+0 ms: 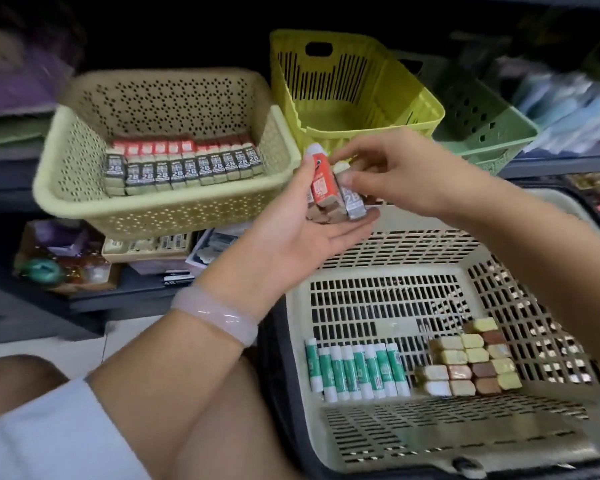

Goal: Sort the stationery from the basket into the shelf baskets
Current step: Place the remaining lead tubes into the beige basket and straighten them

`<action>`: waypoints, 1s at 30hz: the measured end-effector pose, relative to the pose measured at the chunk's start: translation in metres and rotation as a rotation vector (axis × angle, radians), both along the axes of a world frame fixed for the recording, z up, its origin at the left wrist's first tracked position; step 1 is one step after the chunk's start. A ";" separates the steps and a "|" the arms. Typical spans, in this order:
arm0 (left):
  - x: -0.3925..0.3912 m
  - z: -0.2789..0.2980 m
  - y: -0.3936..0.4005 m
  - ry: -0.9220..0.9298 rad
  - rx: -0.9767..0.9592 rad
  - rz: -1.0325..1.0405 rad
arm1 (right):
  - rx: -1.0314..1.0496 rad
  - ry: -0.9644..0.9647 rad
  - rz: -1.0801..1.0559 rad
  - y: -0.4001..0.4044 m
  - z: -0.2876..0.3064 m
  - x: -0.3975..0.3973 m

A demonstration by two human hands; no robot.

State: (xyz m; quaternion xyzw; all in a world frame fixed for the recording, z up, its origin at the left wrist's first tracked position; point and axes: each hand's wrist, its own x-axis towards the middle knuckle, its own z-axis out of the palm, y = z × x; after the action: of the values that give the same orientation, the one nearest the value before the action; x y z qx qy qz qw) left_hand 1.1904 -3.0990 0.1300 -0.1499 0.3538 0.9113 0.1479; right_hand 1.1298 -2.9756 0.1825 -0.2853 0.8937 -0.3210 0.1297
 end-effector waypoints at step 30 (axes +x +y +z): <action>0.007 0.031 -0.236 0.043 -0.318 0.627 | -0.099 -0.454 0.026 -0.269 -0.053 -0.046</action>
State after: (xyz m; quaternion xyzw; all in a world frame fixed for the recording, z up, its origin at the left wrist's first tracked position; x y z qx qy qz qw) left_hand 1.1977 -3.3349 0.1615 -0.2529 0.4310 0.8490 -0.1716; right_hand 1.0843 -3.2447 0.1298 -0.2235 0.8210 -0.4186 0.3175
